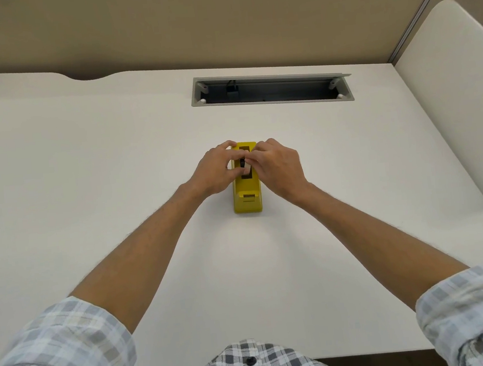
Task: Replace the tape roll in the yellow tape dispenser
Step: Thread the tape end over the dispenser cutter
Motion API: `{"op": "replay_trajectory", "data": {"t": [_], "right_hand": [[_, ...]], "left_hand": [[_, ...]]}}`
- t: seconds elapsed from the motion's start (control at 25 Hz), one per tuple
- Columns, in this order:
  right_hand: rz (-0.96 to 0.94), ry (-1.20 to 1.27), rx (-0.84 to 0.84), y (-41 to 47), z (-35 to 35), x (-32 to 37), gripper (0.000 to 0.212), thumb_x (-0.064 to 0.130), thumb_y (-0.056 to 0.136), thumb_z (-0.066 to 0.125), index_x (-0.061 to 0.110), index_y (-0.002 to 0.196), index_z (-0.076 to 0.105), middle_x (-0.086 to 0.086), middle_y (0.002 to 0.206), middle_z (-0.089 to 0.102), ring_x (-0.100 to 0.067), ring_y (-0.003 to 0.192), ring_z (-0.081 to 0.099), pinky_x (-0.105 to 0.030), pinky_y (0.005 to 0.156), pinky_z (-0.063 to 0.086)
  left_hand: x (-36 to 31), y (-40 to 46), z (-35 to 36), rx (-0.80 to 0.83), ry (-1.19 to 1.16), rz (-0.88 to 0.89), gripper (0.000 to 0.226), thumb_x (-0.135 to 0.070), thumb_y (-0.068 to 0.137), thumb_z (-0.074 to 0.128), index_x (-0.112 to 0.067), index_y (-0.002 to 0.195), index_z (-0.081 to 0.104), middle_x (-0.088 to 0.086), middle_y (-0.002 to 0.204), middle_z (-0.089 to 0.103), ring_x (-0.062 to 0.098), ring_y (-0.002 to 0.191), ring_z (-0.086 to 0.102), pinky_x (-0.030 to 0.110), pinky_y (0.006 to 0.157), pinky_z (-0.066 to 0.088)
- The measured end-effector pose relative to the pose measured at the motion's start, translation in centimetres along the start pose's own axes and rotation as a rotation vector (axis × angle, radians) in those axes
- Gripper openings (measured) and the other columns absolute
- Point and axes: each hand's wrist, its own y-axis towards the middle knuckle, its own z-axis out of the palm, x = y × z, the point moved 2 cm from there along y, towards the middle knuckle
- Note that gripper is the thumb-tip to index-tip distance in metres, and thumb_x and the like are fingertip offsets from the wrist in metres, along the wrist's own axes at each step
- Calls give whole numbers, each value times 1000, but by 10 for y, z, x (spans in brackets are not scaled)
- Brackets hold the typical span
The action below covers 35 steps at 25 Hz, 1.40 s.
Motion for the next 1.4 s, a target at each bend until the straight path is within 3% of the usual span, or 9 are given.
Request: {"op": "replay_trajectory", "data": {"t": [0.16,0.36,0.48,0.68,0.84,0.96,1.04,1.16,1.4], "right_hand": [[-46,-14,2,3,2,-1,18,17,97,55,11,96,72,-5,87,72,-23,82,62,-34,55,47],[-109,-94,54,7,6,-5,21,18,99,47,11,99,68,-4,94,69,-21,87,60,-34,61,52],[-105,-67,14,5,3,-4,16,18,95,57,11,90,70,-5,86,71,-21,80,63,-34,54,52],[-158,-131,-19,3,2,-1,8,14,90,65,10,84,69,-6,78,70,-22,69,63,-28,48,44],[-150,-192,39,0,7,1,9,11,93,55,10,91,63,-6,85,66,-20,71,60,-29,50,43],[-21,-70,140,3,13,-3,13,16,99,46,10,103,57,-6,99,61,-20,82,58,-32,57,49],[79,125,159,6,13,-9,17,22,101,45,10,104,58,-5,101,62,-21,83,59,-36,63,52],[112,323,141,3,11,-18,24,31,101,46,14,104,62,-1,100,65,-18,83,60,-32,67,48],[60,245,63,3,12,-19,19,32,96,57,21,101,72,2,91,72,-16,84,63,-33,64,50]], "left_hand": [[0,0,0,-1,2,3,36,-33,89,66,-39,124,62,3,144,48,31,122,51,47,99,42],[-1,0,0,1,2,-1,35,-33,89,65,-39,124,62,3,145,47,32,124,49,49,102,41],[-2,-1,0,1,17,-12,39,-34,90,64,-37,128,59,3,147,45,31,127,47,50,105,40],[-3,-2,-1,1,11,-1,36,-34,90,65,-35,125,62,4,146,47,31,123,51,49,102,43],[-4,-3,-3,-1,-5,15,35,-31,89,66,-34,124,63,6,145,48,32,117,55,49,99,45],[-5,-3,-3,-1,1,5,38,-31,90,65,-34,128,61,6,147,46,33,118,54,48,99,45],[-5,-3,-3,-4,8,6,38,-32,91,64,-34,128,61,6,147,46,32,118,53,46,98,43],[-4,-3,-3,7,13,5,38,-35,91,63,-34,129,61,4,145,46,30,121,51,47,100,43],[-5,-3,-3,-2,8,8,39,-35,92,62,-33,130,60,5,146,46,31,125,49,46,101,40]]}}
